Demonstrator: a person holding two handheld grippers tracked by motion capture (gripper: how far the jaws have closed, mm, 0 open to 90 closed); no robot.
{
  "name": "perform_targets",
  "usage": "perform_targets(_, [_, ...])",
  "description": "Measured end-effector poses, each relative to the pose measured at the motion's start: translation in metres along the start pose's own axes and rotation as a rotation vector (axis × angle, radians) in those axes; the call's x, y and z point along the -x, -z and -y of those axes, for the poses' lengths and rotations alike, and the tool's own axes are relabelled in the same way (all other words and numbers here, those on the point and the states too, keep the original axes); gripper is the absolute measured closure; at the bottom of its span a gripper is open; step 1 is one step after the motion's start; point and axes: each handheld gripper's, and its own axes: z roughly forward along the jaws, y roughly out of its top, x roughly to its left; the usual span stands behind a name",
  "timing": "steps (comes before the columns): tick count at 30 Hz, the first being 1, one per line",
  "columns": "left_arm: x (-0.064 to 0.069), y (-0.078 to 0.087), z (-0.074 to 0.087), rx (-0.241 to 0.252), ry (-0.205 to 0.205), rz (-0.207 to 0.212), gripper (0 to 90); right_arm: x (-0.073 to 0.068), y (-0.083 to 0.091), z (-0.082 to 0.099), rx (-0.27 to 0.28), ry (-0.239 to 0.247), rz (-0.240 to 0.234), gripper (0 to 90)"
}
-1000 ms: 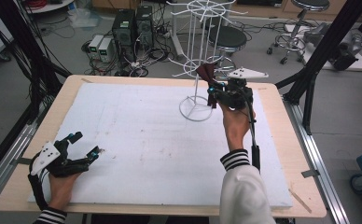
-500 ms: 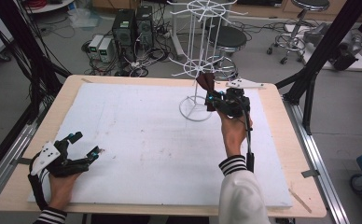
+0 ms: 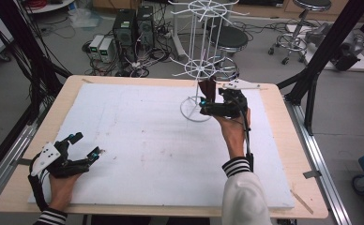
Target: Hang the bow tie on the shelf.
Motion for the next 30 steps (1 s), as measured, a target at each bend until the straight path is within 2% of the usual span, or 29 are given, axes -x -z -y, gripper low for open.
perform_targets(1, [0.0, 0.0, 0.0, 0.0, -0.001, 0.0, 11.2, -0.003, 0.0, 0.0, -0.024, 0.03, 0.037, 1.9])
perform_targets(2, [0.0, 0.0, 0.0, -0.001, 0.0, -0.001, 11.2, -0.006, 0.001, 0.001, -0.038, 0.049, 0.062, 0.7])
perform_targets(3, [0.0, 0.0, 0.0, 0.003, 0.005, -0.002, 11.2, -0.009, 0.004, 0.004, -0.019, 0.078, 0.08, 0.7])
perform_targets(5, [0.0, 0.0, 0.0, 0.002, 0.007, -0.004, 11.2, -0.012, 0.011, 0.009, 0.031, 0.102, 0.047, 0.7])
perform_targets(7, [0.0, 0.0, 0.0, 0.001, 0.007, -0.004, 11.2, -0.011, 0.016, 0.011, 0.032, 0.094, 0.024, 0.7])
perform_targets(9, [0.0, 0.0, 0.0, 0.001, 0.006, -0.004, 11.2, -0.012, 0.023, 0.013, 0.037, 0.11, 0.016, 0.7])
perform_targets(15, [0.0, 0.0, 0.0, 0.002, 0.007, -0.003, 11.2, -0.013, 0.036, 0.023, 0.061, 0.1, -0.017, 0.7])
perform_targets(20, [-0.001, 0.0, 0.0, 0.003, 0.016, -0.006, 11.2, -0.012, 0.052, 0.041, 0.098, 0.082, -0.032, 0.7])
perform_targets(23, [-0.001, 0.0, 0.0, 0.001, 0.009, -0.003, 11.2, -0.014, 0.067, 0.063, 0.141, 0.069, -0.044, 0.7])
perform_targets(25, [0.0, 0.0, 0.0, 0.003, 0.005, -0.003, 11.1, -0.014, 0.076, 0.074, 0.139, 0.055, -0.054, 0.7])
perform_targets(26, [0.0, 0.0, 0.0, 0.001, 0.006, -0.003, 11.1, -0.014, 0.081, 0.081, 0.176, 0.055, -0.058, 0.7])
perform_targets(27, [0.0, 0.0, 0.0, 0.001, 0.008, -0.003, 11.1, -0.014, 0.085, 0.088, 0.19, 0.05, -0.057, 0.7])
perform_targets(30, [0.0, 0.0, 0.0, 0.002, 0.007, -0.005, 11.1, -0.012, 0.093, 0.106, 0.191, 0.046, -0.046, 0.7])
